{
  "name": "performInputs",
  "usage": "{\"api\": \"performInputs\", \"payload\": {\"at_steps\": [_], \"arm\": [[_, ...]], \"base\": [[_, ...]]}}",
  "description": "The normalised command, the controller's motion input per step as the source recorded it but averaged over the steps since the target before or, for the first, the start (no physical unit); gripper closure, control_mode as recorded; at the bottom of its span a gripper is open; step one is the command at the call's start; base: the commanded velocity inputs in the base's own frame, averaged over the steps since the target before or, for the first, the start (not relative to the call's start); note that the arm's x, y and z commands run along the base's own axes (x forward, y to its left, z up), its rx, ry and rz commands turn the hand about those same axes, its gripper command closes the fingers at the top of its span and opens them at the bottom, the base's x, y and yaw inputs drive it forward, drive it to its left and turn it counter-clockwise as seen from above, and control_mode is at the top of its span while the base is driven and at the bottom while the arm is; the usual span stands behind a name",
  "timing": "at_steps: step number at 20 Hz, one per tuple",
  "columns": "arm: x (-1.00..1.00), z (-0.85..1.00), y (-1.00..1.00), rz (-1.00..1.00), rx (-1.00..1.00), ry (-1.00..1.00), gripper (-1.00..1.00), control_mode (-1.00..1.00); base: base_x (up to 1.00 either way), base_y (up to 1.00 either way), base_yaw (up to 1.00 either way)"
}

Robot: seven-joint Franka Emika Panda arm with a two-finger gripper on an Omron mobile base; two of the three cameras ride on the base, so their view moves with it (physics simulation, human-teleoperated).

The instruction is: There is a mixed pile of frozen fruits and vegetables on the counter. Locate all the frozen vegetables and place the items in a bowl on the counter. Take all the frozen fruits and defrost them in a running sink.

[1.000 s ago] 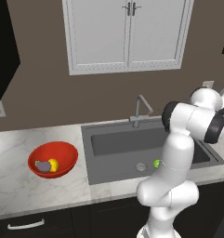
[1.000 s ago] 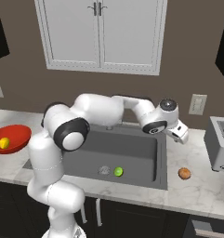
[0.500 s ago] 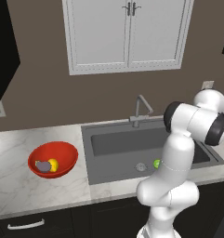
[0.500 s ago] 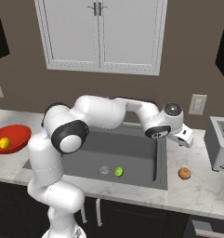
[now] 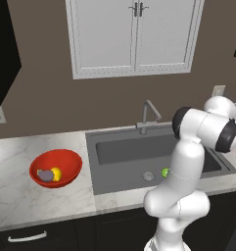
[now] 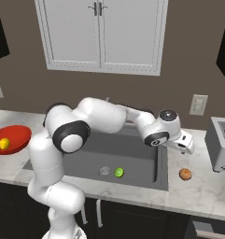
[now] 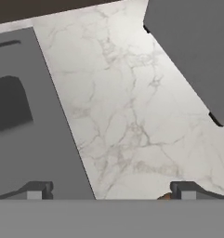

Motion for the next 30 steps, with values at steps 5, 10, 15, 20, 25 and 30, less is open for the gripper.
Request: {"api": "performInputs", "payload": {"at_steps": [5, 10, 15, 20, 25, 30], "arm": [[-0.09, 0.00, -0.32, 0.00, -0.09, 0.01, -1.00, -1.00], [-0.14, -0.07, -0.31, 0.00, -0.03, 0.03, -1.00, -1.00], [-0.24, -0.11, -0.20, 0.00, 0.00, 0.03, -1.00, -1.00], [-0.38, -0.10, -0.09, 0.00, 0.00, 0.04, -1.00, -1.00], [-0.34, -0.18, -0.03, 0.00, 0.00, 0.06, -1.00, -1.00], [-0.07, -0.18, 0.00, 0.01, 0.00, 0.05, -1.00, -1.00]], "base": [[0.00, 0.00, 0.00], [0.00, 0.00, 0.00], [0.00, 0.00, 0.00], [0.00, 0.00, 0.00], [0.00, 0.00, 0.00], [0.00, 0.00, 0.00]]}}
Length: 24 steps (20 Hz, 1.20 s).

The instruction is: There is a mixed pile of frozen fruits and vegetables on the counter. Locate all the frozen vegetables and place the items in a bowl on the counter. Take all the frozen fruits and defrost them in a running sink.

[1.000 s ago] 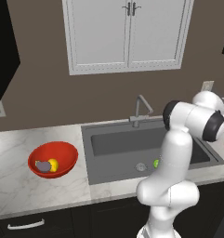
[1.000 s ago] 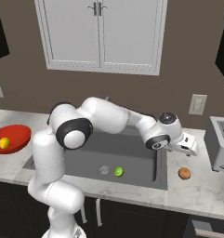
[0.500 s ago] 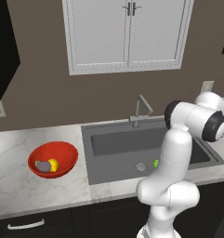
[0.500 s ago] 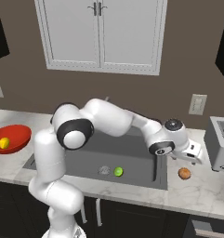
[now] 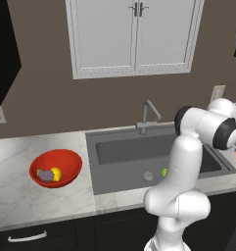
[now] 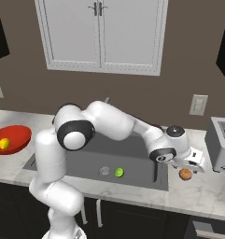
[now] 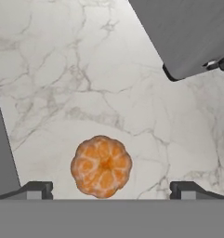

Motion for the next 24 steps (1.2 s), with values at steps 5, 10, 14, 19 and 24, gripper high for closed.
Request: {"api": "performInputs", "payload": {"at_steps": [5, 10, 14, 19, 24], "arm": [[0.00, -0.11, 0.00, 0.00, 0.00, 0.03, -1.00, -1.00], [0.00, -0.12, -0.02, 0.00, 0.00, 0.02, -1.00, -1.00], [0.00, -0.21, -0.01, 0.01, 0.00, 0.02, -1.00, -1.00], [0.00, -0.21, 0.00, 0.01, 0.00, 0.03, -1.00, -1.00], [0.05, -0.10, -0.11, 0.01, 0.00, 0.00, -1.00, -1.00]], "base": [[0.00, 0.00, 0.00], [0.00, 0.00, 0.00], [0.00, 0.00, 0.00], [0.00, 0.00, 0.00], [0.00, 0.00, 0.00]]}}
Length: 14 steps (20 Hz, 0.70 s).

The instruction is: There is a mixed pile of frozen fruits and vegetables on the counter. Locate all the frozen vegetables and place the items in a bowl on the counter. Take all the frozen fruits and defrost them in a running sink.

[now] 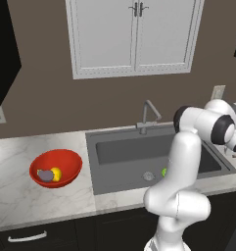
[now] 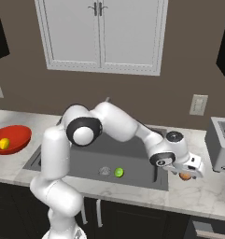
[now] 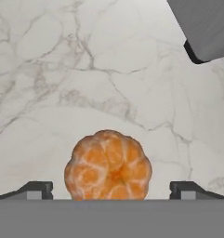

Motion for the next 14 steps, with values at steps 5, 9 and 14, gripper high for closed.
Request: {"api": "performInputs", "payload": {"at_steps": [5, 9, 14], "arm": [[0.13, -0.04, -0.25, 0.00, 0.00, 0.00, -1.00, -1.00], [0.11, -0.18, -0.18, 0.00, 0.00, 0.00, -1.00, -1.00], [0.03, -0.26, 0.00, 0.00, 0.00, 0.02, 1.00, -1.00]], "base": [[0.00, 0.00, 0.00], [0.00, 0.00, 0.00], [0.00, 0.00, 0.00]]}}
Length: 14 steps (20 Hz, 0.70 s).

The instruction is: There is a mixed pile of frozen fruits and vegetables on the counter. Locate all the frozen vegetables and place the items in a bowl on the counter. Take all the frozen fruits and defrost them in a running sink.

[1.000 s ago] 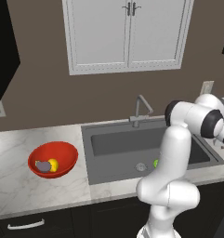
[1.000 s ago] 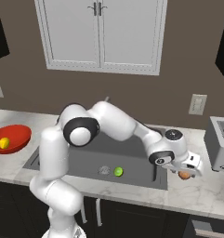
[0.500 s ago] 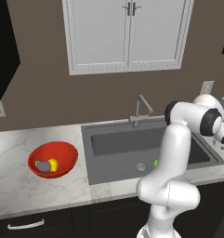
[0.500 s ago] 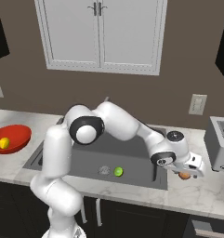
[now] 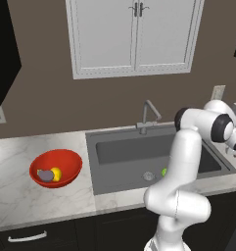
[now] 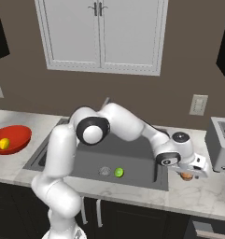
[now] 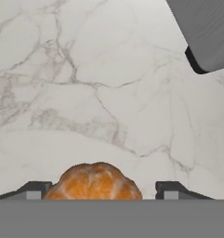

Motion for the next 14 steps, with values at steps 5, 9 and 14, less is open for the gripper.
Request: {"api": "performInputs", "payload": {"at_steps": [5, 9, 14], "arm": [[0.00, -0.25, 0.00, 0.00, 0.00, 0.01, 1.00, -1.00], [0.00, -0.05, 0.00, 0.00, 0.01, 0.00, 1.00, -1.00], [0.00, 0.06, 0.32, 0.00, 0.00, 0.00, 1.00, -1.00]], "base": [[0.00, 0.00, 0.00], [0.00, 0.00, 0.00], [0.00, 0.00, 0.00]]}}
